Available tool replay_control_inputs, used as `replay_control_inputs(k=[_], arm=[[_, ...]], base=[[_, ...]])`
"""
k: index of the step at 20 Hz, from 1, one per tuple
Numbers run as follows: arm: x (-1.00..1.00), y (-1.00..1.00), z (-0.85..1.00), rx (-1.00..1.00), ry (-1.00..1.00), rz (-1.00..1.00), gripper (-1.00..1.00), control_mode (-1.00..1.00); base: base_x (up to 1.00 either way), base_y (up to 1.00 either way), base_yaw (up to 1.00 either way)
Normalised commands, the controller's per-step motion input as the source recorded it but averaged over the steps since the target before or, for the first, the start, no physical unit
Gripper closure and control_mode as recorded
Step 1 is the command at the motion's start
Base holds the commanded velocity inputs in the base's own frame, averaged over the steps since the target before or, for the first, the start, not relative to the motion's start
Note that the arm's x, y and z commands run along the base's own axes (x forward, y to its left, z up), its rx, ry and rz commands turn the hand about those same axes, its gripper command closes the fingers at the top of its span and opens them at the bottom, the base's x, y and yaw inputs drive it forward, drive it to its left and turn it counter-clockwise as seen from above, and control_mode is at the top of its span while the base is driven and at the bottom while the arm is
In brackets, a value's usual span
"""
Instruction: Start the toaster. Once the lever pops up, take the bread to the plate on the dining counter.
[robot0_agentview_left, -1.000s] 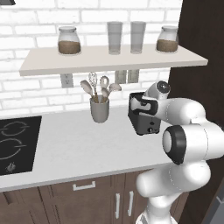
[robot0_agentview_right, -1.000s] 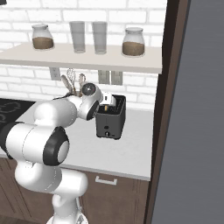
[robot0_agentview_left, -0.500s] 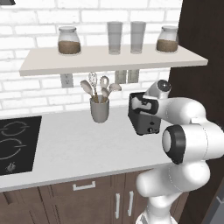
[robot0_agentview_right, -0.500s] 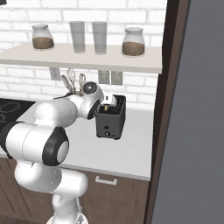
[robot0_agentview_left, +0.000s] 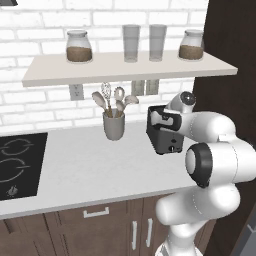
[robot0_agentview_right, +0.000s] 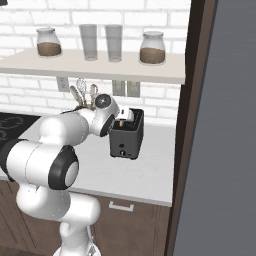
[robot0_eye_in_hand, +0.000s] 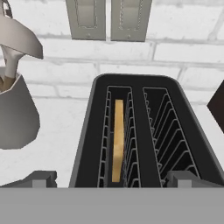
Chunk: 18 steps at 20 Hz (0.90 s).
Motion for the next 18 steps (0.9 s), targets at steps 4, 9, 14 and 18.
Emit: replay_control_inputs(k=[4, 9, 14, 18], arm=[[0.0, 0.0, 0.0, 0.0, 0.0, 0.0, -1.0, -1.0], [0.0, 0.0, 0.0, 0.0, 0.0, 0.0, -1.0, -1.0], [0.07, 0.0, 0.0, 0.0, 0.01, 0.0, -1.0, -1.0], [0.03, 0.0, 0.0, 0.0, 0.0, 0.0, -1.0, -1.0]], base=[[0.0, 0.0, 0.0], [0.0, 0.0, 0.0], [0.0, 0.0, 0.0], [0.0, 0.0, 0.0]])
